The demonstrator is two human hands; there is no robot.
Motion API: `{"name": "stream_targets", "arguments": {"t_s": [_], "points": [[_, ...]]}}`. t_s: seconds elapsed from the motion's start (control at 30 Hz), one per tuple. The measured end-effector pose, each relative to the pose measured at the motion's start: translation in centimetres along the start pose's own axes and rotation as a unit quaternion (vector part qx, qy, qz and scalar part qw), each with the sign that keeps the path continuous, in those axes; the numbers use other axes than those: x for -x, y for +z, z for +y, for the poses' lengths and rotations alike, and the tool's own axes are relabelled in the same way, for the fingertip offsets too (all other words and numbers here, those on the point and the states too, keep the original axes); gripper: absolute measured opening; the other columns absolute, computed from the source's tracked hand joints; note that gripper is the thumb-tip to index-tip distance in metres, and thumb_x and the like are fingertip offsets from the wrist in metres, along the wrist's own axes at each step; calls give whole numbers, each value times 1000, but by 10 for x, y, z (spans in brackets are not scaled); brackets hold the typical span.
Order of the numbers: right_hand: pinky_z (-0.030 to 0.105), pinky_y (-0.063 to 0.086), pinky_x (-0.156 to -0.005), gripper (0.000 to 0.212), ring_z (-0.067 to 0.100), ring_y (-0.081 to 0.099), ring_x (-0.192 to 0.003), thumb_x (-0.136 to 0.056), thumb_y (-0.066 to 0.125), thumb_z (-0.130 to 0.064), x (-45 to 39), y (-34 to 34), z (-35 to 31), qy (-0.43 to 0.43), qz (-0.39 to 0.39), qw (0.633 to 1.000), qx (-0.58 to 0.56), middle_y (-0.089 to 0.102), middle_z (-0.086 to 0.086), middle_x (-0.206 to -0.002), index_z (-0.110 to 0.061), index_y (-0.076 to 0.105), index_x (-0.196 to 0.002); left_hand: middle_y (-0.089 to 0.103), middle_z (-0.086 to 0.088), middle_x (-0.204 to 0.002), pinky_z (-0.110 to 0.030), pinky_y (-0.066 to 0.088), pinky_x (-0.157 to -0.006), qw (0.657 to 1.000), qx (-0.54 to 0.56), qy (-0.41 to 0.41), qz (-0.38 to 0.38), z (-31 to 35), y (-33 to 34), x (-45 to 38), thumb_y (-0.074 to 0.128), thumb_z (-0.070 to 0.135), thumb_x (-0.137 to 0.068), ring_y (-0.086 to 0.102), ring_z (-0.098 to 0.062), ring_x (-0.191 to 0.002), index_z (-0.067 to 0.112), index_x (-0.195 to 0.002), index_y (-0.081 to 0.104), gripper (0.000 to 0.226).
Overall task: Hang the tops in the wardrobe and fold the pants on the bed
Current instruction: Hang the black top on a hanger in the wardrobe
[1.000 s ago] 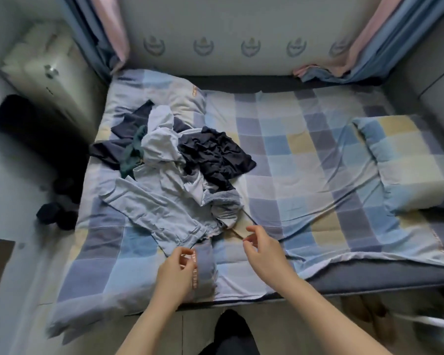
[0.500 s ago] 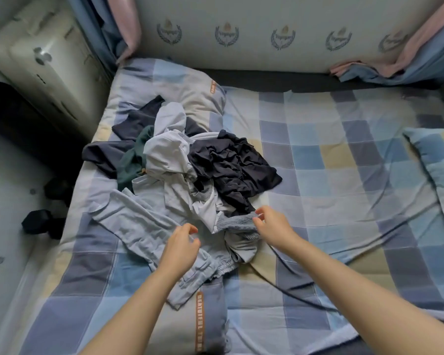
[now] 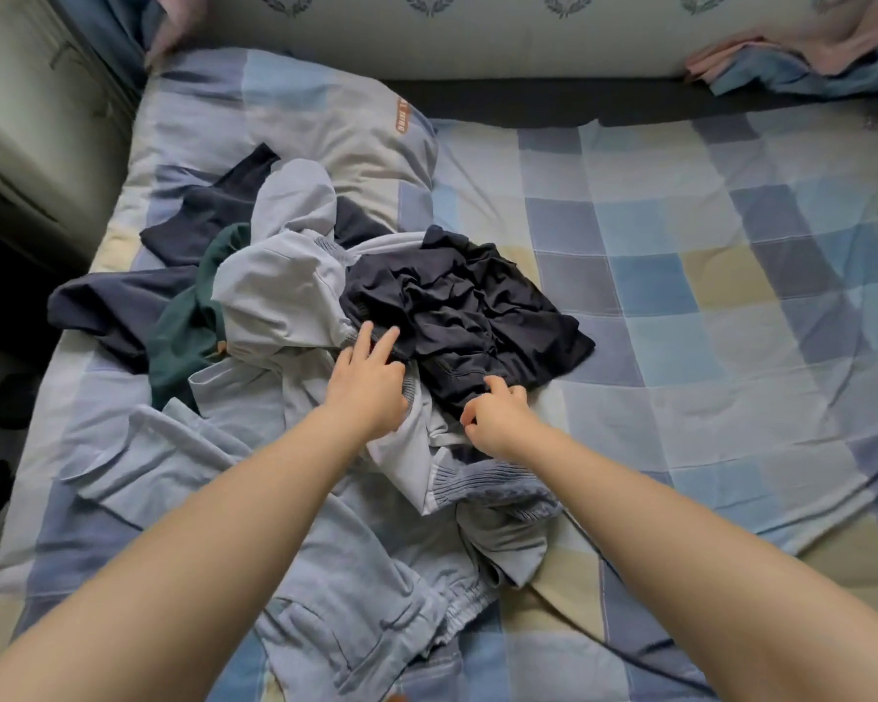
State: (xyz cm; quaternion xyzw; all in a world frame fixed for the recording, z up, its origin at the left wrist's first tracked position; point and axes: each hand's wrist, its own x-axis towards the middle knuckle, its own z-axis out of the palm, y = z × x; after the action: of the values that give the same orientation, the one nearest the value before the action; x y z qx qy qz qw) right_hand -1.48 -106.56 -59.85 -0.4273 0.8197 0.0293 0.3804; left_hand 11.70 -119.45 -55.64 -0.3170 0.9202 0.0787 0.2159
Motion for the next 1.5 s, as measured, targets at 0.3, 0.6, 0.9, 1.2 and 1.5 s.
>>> {"name": "stream_targets", "arguments": {"t_s": [0.3,0.6,0.9,1.2,1.5], "points": [[34,51,-79,11,25,60,-96,-85,61,-23,29,2,13,41,118,937,-325,64,0,-102,-24,60,-96,61,-14,-100,-43,46,-83,997,-1,2,75,-16,6,-4,54,4,-89,58,-35,-93,11,-96,42,15],[32,45,-59,28,22,54,-71,-82,67,-11,163,-48,25,50,207,861,-461,57,5,-90,-24,44,-93,71,-5,-89,-39,47,-72,927,315,-20,204,6,-75,97,62,34,-93,62,-31,-87,19,-99,67,16],[17,44,-61,21,3,59,-73,-79,62,-3,357,-90,2,-20,294,882,-368,64,-15,-76,-23,65,-83,66,15,-79,-38,49,-78,849,445,96,270,53,-232,234,62,27,-95,64,-19,-86,20,-91,72,13],[18,47,-85,19,7,59,-97,-86,60,-12,486,-104,-22,-11,208,937,-281,64,-8,-103,-31,63,-89,53,-2,-65,-32,38,-58,754,576,222,224,122,-380,359,65,22,-93,48,-13,-63,5,-76,64,24],[16,44,-70,28,0,56,-73,-85,60,-6,539,-111,-34,38,331,849,-411,57,-17,-78,-33,50,-82,50,-10,-70,-33,45,-54,699,626,304,165,175,-425,413,65,21,-92,53,-18,-62,-6,-84,60,28]]}}
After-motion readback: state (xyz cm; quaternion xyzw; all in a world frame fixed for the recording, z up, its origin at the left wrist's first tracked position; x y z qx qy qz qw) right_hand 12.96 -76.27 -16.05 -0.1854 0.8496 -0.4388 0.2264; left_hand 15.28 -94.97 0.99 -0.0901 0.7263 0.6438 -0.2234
